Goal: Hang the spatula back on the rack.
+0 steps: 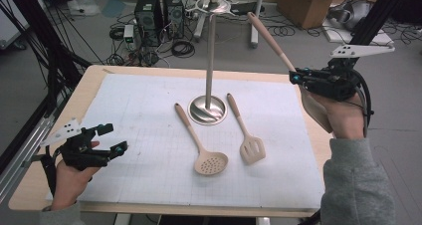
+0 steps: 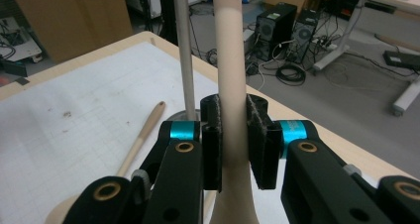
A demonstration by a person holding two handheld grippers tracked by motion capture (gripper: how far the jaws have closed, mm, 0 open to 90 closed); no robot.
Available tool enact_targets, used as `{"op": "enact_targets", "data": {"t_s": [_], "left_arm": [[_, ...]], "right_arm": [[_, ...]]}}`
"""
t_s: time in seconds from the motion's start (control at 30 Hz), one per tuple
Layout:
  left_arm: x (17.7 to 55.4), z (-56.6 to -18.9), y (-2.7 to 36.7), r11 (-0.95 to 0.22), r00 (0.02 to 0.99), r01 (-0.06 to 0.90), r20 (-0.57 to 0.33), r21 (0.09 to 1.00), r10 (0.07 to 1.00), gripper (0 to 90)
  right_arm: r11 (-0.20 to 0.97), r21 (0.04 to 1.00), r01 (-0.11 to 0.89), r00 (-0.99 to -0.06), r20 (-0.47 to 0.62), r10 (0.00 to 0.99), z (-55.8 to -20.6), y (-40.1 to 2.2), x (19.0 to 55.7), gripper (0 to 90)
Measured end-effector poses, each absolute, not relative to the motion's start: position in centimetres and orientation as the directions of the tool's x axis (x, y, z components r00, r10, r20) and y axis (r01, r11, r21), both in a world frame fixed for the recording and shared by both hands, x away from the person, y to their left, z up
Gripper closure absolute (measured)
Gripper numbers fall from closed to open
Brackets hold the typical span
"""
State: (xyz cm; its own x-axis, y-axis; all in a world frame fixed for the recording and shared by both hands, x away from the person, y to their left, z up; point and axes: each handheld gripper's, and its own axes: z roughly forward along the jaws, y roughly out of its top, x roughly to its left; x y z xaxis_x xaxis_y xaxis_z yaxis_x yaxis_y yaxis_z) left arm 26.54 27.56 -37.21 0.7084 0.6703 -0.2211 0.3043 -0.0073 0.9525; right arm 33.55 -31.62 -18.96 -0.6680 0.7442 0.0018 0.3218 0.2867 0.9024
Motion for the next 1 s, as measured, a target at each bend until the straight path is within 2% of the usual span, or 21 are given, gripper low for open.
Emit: {"op": "enact_targets", "data": {"t_s": [0.67, 1.0], "left_arm": [[26.7, -37.7, 27.8, 0.005, 0.702, 0.321, -0.241, 0.947, 0.67, 6.0], [26.8, -37.9, 28.2, 0.009, 0.695, 0.327, -0.247, 0.945, 0.676, 6.1]], "right_arm": [[0.31, 0.904, 0.293, -0.715, -0.008, 0.699, -17.8, -30.4, 33.6, 78.4], [0.304, 0.901, 0.309, -0.724, 0.016, 0.689, -17.9, -29.9, 34.2, 78.4]]}}
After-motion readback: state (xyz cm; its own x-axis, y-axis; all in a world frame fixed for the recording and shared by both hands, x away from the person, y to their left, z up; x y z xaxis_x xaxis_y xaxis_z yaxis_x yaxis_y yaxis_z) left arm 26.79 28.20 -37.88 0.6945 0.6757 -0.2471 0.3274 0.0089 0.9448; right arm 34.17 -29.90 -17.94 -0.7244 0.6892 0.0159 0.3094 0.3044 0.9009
